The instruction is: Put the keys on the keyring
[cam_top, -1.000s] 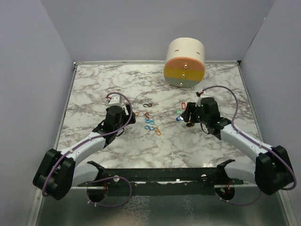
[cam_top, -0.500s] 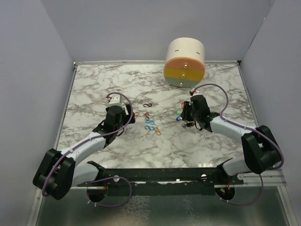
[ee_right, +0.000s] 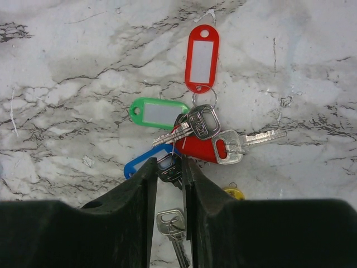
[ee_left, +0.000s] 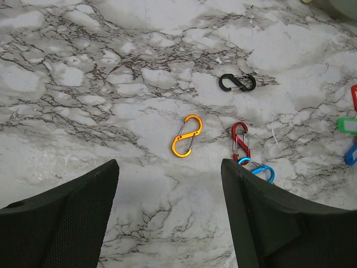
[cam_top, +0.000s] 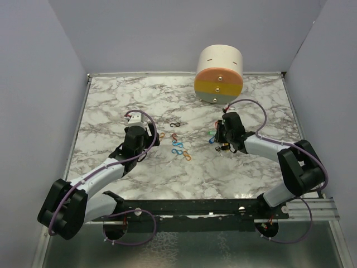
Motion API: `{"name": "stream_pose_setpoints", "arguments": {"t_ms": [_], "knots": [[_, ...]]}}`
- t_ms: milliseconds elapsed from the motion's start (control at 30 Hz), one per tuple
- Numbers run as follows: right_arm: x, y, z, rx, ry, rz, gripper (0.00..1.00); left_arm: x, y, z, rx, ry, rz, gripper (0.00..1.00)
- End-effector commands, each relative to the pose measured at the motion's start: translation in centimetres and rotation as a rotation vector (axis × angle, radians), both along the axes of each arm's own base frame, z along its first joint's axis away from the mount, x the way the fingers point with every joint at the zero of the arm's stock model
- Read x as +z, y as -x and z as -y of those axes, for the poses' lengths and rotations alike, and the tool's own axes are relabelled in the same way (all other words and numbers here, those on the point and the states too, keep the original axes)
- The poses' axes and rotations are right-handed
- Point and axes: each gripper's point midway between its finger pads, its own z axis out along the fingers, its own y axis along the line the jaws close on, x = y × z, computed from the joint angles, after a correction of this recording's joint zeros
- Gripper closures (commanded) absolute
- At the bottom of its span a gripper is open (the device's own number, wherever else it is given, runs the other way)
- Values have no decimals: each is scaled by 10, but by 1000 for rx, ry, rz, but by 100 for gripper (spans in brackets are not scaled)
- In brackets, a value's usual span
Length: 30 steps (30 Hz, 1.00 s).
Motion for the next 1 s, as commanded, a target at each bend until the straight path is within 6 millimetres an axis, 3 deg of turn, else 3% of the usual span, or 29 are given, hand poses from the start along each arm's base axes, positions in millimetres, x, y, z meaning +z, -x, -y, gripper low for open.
{"name": "stream_pose_setpoints", "arguments": {"t_ms": [0,233,467,667,967], "knots": [[13,-19,-6,-20,-7,63,76,6,-2,-3,18,-9,36,24],[9,-23,-5,-28,4,56,84,3,-3,-4,19,-14,32,24],[5,-23,-4,-38,16,43,85,2,-3,-3,18,-19,28,24],[5,-24,-2,-46,22,44,94,0,-3,-4,19,-21,25,24],[30,-21,2,-45,12,107,99,-3,-3,-6,26,-31,19,25]]}}
